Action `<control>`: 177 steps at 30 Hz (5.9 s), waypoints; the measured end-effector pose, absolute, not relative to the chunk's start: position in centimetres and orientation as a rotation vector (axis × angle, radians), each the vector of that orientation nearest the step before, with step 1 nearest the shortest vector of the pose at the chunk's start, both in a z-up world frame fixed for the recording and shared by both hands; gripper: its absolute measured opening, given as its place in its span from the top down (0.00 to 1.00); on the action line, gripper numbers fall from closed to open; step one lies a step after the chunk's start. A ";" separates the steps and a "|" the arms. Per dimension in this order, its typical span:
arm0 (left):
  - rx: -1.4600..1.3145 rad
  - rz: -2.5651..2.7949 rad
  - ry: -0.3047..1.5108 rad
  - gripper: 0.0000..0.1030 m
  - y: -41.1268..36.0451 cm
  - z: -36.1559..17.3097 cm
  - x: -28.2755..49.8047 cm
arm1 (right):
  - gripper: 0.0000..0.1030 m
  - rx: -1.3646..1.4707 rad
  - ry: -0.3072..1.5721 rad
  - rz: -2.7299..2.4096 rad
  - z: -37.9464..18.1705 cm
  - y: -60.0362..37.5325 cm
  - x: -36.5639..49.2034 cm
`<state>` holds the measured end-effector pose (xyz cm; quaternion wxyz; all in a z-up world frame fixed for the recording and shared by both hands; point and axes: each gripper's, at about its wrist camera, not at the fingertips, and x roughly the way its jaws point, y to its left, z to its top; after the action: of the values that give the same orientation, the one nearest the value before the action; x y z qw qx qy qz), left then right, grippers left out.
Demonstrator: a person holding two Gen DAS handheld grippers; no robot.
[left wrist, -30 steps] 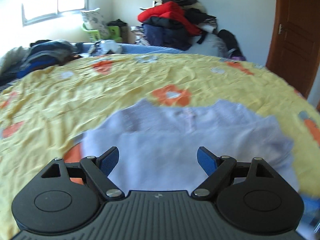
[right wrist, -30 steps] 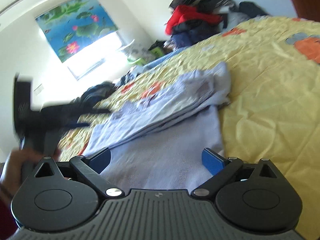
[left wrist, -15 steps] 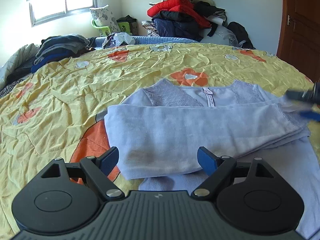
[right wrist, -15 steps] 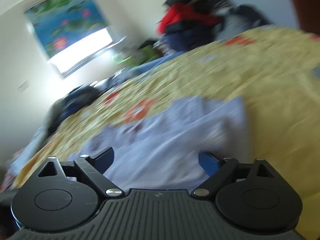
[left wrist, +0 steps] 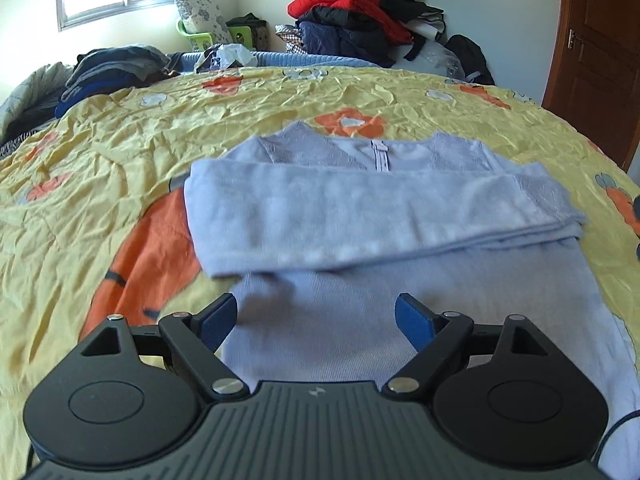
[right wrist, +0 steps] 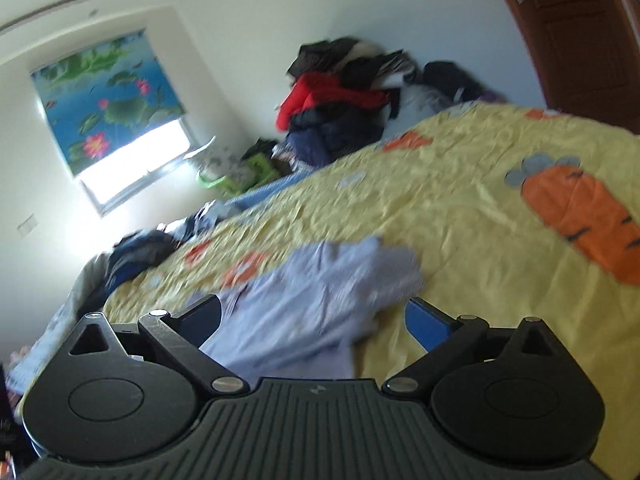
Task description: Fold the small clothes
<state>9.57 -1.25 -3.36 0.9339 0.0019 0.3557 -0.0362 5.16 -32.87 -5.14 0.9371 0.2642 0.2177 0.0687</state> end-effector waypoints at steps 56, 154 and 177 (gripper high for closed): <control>0.029 0.062 0.663 0.08 4.9 -2.6 -0.6 | 0.01 -0.040 0.615 0.290 -5.4 -24.2 -2.4; 0.000 -0.524 0.973 0.92 6.8 -2.9 -7.9 | 0.89 0.328 0.853 0.614 -5.5 -32.6 -11.5; 0.028 -0.516 0.950 0.94 6.4 -1.8 -8.0 | 0.90 0.388 0.747 0.606 -3.5 -32.3 -10.6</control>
<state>-7.99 6.42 -1.75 0.8574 0.0132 0.4522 -0.2454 -10.63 -32.31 -3.49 0.8686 0.1853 0.3568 0.2898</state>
